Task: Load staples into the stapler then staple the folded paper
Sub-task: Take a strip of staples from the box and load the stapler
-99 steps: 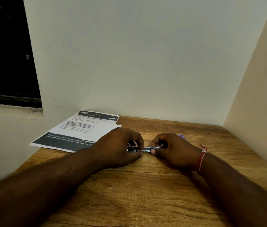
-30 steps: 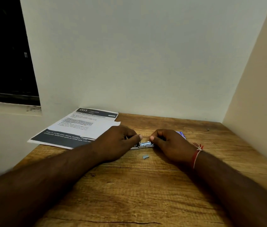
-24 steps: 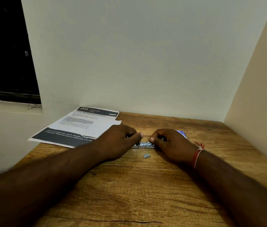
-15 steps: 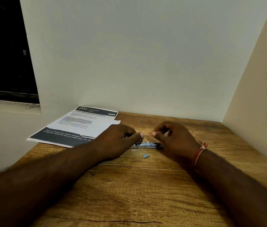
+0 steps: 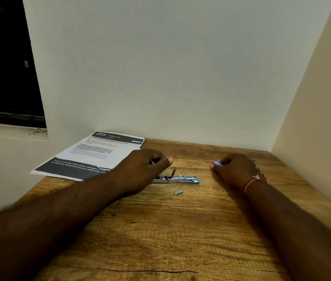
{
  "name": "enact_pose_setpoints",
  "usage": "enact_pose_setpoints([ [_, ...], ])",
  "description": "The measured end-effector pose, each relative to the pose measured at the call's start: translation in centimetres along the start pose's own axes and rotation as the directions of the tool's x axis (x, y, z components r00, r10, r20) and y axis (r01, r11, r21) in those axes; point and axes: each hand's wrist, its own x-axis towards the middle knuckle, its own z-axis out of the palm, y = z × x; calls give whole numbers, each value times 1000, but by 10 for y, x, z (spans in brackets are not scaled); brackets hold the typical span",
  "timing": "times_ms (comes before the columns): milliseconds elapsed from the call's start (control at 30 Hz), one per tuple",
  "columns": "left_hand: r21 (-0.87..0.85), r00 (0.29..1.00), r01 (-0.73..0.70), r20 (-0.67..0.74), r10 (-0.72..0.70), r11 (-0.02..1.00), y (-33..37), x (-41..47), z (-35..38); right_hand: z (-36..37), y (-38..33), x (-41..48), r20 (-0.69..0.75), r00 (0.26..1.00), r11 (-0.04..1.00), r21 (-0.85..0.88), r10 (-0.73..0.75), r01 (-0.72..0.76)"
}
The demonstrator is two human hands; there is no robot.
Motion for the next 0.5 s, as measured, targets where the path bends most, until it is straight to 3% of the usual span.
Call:
enact_pose_setpoints([
  [167, -39, 996, -21, -82, 18, 999, 1, -2, -4, -1, -8, -12, -20, 976, 951, 219, -217, 216],
  [300, -238, 984, -58, -179, 14, 969, 8, 0, -5, -6, -34, -37, -178, 869, 796, 347, -463, 495],
  [500, -439, 993, 3, -102, -53, 899, 23, -3, -5, -14, -63, -75, -243, 749, 618, 439, -617, 652],
])
